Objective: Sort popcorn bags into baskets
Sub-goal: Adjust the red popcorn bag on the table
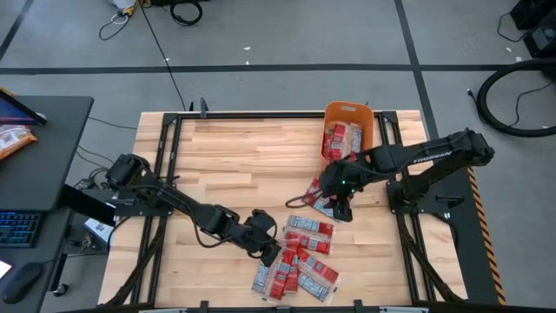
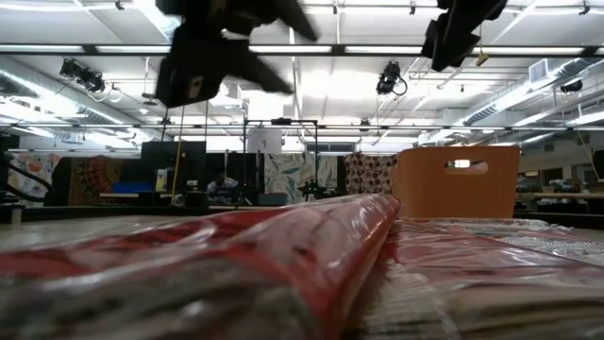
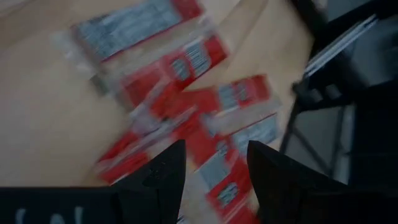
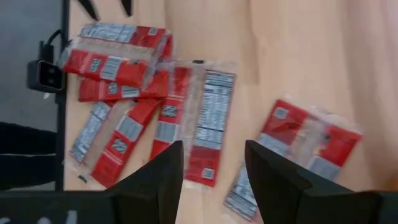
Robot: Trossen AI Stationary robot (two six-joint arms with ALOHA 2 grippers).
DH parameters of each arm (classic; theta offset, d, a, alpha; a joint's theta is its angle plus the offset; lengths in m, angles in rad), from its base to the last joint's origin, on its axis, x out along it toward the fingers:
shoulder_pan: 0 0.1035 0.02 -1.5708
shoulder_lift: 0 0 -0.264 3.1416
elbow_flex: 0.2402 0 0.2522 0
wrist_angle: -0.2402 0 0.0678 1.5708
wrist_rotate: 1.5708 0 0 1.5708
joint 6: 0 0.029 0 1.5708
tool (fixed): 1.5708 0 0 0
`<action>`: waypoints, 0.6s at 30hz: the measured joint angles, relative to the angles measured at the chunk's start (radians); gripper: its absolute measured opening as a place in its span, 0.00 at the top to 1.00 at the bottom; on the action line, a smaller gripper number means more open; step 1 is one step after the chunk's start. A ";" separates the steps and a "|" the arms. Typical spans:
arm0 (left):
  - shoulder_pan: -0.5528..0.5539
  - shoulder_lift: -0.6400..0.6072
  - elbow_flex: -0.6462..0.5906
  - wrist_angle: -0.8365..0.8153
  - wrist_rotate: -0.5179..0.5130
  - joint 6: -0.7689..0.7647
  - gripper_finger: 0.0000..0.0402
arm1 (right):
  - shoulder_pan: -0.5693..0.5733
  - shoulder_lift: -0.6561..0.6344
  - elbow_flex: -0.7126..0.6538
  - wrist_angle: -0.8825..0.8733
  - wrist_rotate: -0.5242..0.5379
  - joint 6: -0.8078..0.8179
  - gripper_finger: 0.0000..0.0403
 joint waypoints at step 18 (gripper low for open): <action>-0.067 0.231 0.001 0.282 0.132 0.216 0.56 | 0.146 0.001 -0.048 0.064 0.014 0.206 0.56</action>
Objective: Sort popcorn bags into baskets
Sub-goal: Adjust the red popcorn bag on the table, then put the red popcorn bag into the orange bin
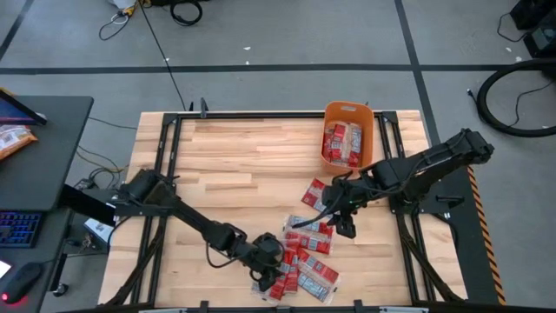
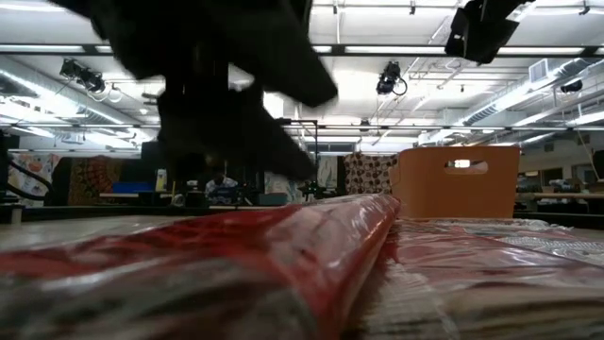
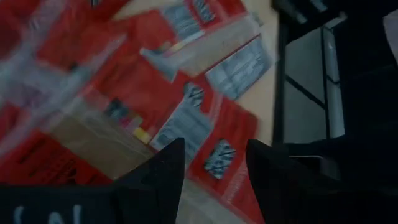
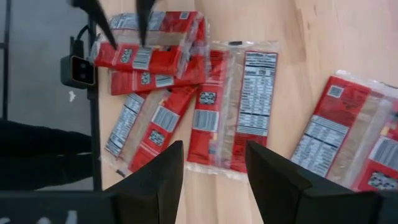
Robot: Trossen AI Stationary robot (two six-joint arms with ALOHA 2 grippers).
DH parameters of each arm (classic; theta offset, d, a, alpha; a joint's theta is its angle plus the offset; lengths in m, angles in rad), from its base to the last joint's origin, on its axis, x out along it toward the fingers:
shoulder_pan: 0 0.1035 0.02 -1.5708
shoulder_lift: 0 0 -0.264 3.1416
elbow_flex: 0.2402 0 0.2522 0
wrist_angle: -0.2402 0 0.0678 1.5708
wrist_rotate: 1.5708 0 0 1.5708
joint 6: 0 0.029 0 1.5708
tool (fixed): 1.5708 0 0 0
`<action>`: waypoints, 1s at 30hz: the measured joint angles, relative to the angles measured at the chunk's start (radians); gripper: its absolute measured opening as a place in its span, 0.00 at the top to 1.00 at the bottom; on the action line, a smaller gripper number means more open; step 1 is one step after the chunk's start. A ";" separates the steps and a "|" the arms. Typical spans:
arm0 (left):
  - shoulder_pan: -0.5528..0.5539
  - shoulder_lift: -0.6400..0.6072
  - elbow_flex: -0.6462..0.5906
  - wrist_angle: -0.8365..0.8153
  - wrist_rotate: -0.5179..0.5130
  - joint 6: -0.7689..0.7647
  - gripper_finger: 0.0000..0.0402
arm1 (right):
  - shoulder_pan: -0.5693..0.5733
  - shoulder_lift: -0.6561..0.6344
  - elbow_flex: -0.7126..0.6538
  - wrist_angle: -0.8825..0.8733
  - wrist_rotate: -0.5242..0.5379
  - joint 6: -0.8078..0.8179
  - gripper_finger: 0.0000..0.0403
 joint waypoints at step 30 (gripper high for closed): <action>0.089 -0.190 -0.002 -0.516 -0.182 0.011 0.56 | 0.023 0.000 0.002 0.034 0.023 0.054 0.56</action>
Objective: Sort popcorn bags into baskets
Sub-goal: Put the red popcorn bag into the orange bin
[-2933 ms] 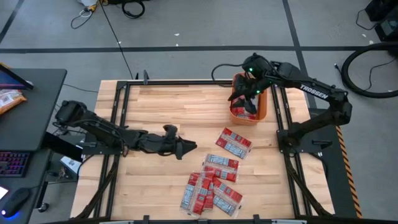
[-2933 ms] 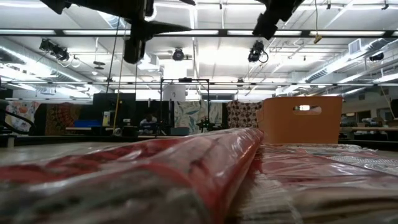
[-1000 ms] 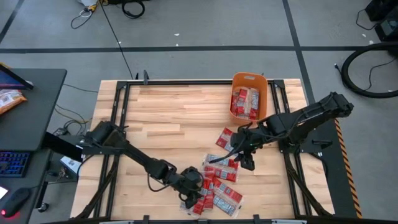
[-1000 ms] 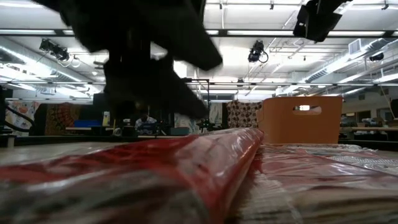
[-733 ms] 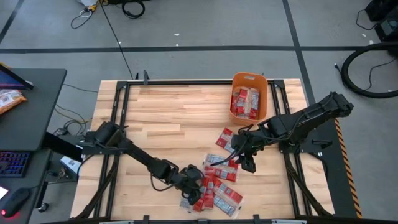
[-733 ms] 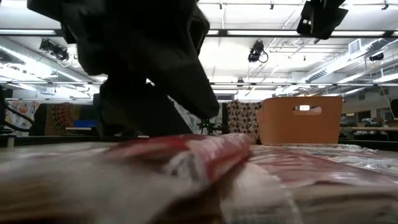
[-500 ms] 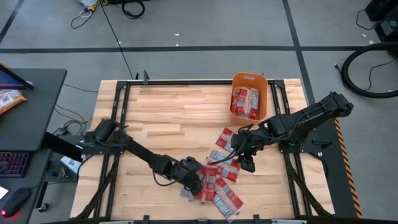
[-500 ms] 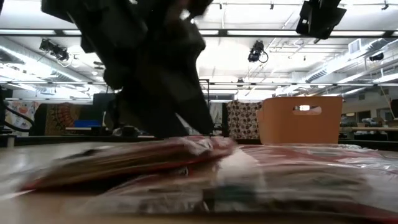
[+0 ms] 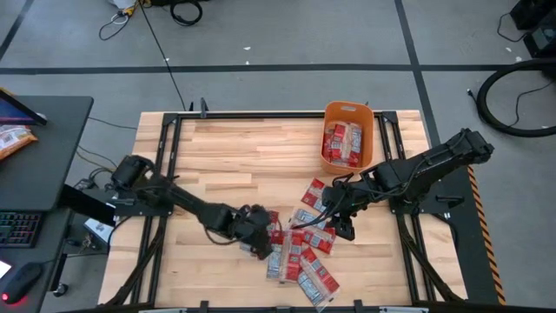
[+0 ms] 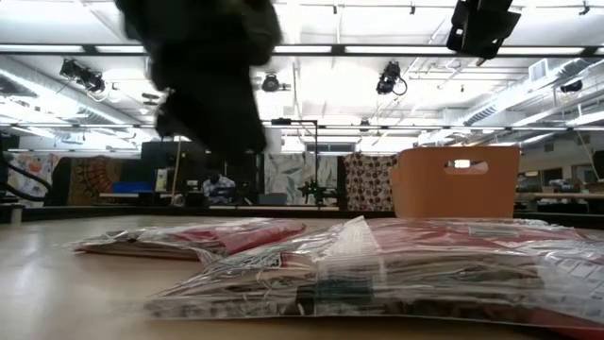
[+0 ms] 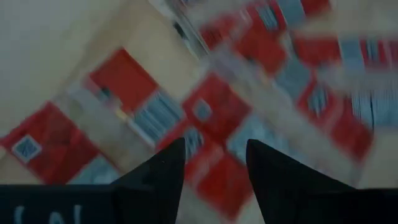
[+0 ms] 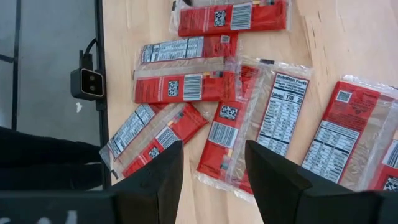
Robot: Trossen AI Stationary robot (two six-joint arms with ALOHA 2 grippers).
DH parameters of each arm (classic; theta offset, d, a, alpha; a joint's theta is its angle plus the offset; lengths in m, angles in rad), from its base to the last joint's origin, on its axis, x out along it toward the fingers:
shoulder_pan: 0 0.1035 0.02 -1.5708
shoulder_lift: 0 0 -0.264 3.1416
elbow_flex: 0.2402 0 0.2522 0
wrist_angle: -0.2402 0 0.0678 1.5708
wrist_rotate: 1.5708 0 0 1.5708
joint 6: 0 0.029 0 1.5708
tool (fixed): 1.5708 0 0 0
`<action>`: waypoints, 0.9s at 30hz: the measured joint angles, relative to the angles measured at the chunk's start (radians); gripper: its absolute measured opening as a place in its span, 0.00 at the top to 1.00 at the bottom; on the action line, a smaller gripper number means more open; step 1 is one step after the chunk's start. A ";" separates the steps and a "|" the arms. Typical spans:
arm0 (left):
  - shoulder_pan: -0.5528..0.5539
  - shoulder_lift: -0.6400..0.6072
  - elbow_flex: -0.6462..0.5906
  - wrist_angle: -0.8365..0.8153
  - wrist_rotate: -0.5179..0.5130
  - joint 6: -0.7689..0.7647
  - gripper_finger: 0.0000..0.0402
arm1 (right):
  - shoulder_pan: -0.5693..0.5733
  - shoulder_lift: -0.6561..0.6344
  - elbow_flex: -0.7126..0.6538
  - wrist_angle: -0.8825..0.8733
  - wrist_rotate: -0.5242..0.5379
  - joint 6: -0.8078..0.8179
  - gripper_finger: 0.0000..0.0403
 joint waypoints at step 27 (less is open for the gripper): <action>-0.171 -0.036 -0.198 0.088 -0.045 -0.536 0.57 | -0.003 0.000 0.000 0.025 0.042 -0.036 0.56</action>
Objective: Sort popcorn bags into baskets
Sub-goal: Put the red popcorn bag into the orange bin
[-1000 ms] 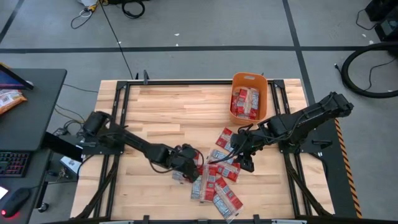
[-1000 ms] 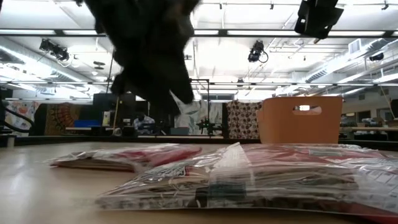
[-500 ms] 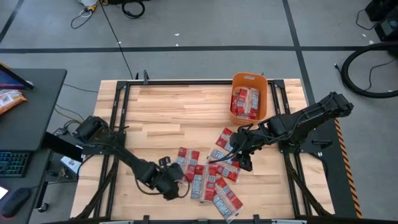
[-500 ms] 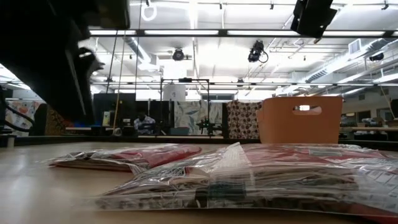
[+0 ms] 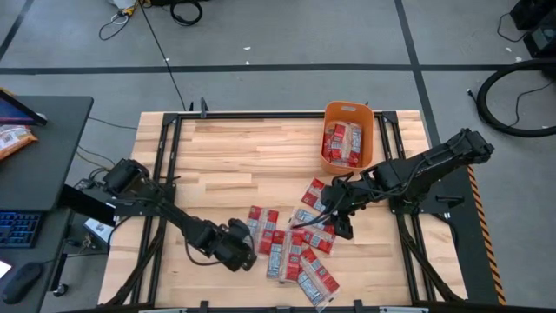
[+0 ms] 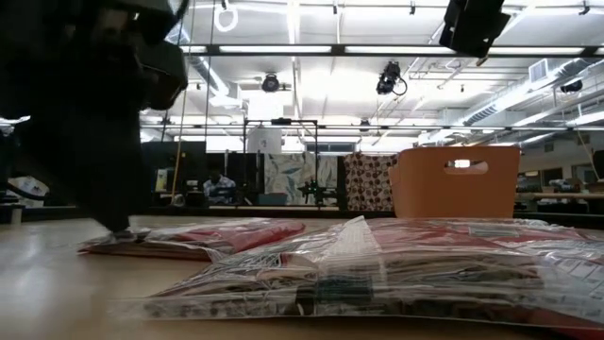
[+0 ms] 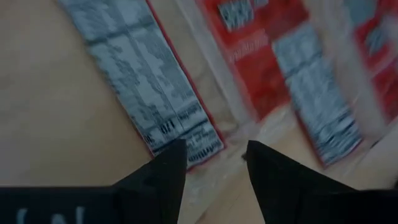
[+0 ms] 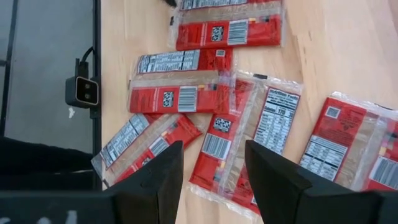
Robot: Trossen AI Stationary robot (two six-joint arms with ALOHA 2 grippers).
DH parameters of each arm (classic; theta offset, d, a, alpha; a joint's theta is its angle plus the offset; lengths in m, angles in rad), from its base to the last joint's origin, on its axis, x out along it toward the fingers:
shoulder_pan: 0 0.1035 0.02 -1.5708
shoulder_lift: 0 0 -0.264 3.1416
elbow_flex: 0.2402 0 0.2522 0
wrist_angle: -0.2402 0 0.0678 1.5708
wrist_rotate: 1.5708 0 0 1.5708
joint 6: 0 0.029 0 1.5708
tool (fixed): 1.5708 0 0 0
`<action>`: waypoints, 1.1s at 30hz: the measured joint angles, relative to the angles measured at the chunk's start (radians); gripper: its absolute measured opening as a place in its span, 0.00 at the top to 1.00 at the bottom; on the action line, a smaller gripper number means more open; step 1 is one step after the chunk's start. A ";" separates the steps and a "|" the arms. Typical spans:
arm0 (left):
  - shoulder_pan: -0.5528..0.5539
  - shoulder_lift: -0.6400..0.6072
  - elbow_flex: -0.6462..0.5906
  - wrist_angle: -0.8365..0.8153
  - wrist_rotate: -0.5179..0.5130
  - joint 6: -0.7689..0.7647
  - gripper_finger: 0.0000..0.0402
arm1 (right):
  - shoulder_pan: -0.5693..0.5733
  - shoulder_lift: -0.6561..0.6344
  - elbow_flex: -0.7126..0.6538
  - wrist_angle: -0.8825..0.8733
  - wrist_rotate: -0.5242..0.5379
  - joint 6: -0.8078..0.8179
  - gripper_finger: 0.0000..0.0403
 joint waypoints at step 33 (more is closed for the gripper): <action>0.064 -0.191 -0.129 0.056 -0.052 -0.375 0.44 | -0.013 0.000 0.000 0.066 0.017 -0.048 0.56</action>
